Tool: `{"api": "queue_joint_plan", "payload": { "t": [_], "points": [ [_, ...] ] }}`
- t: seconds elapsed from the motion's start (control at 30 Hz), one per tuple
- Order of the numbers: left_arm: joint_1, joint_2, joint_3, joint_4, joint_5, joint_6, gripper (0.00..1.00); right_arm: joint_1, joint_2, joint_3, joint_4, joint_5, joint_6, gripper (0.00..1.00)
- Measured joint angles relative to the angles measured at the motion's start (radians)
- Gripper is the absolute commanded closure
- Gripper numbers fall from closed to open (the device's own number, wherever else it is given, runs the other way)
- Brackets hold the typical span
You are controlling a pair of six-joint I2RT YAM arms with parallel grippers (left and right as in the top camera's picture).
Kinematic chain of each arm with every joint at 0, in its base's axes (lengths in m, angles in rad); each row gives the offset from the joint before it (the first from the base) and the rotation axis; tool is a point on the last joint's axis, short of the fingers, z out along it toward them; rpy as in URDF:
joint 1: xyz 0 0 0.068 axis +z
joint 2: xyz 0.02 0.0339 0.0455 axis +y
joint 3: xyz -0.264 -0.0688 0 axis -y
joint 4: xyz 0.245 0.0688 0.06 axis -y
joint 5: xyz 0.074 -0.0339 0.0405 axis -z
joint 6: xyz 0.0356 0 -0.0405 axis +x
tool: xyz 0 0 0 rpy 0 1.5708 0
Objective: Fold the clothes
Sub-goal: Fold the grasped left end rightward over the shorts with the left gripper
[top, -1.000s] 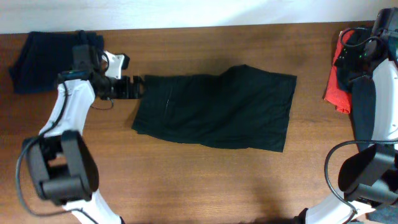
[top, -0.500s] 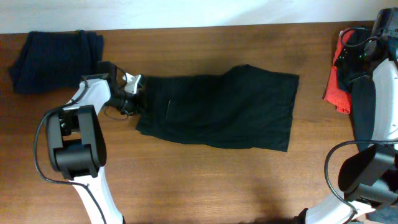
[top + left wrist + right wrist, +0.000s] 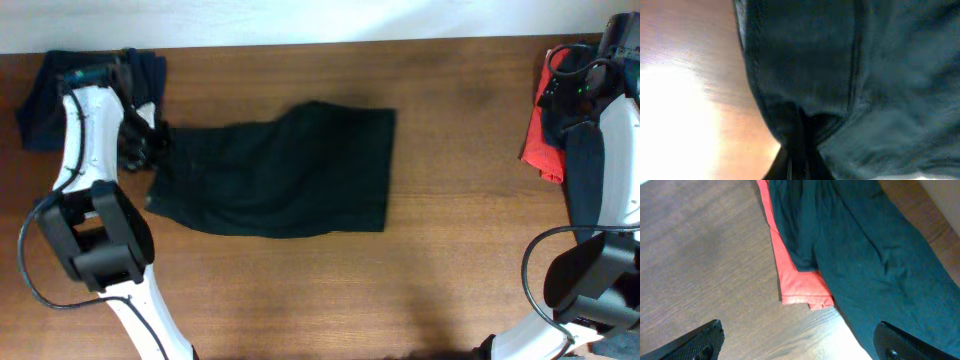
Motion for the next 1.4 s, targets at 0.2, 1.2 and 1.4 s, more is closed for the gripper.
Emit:
{"api": "queue_joint_plan", "payload": {
  "t": [0.2,1.2,1.4],
  "points": [
    [-0.084,-0.003,0.312,-0.224,-0.077,-0.011,0.99,0.000,0.000,0.000,0.000,0.000,0.000,0.01],
    [-0.708,0.158,0.354,-0.007,-0.175,-0.060,0.99,0.000,0.000,0.000,-0.001,0.000,0.000,0.01],
    [-0.511,0.050,0.490,-0.168,-0.229,-0.097,1.00,0.000,0.000,0.000,-0.001,0.000,0.000,0.01]
  ]
}}
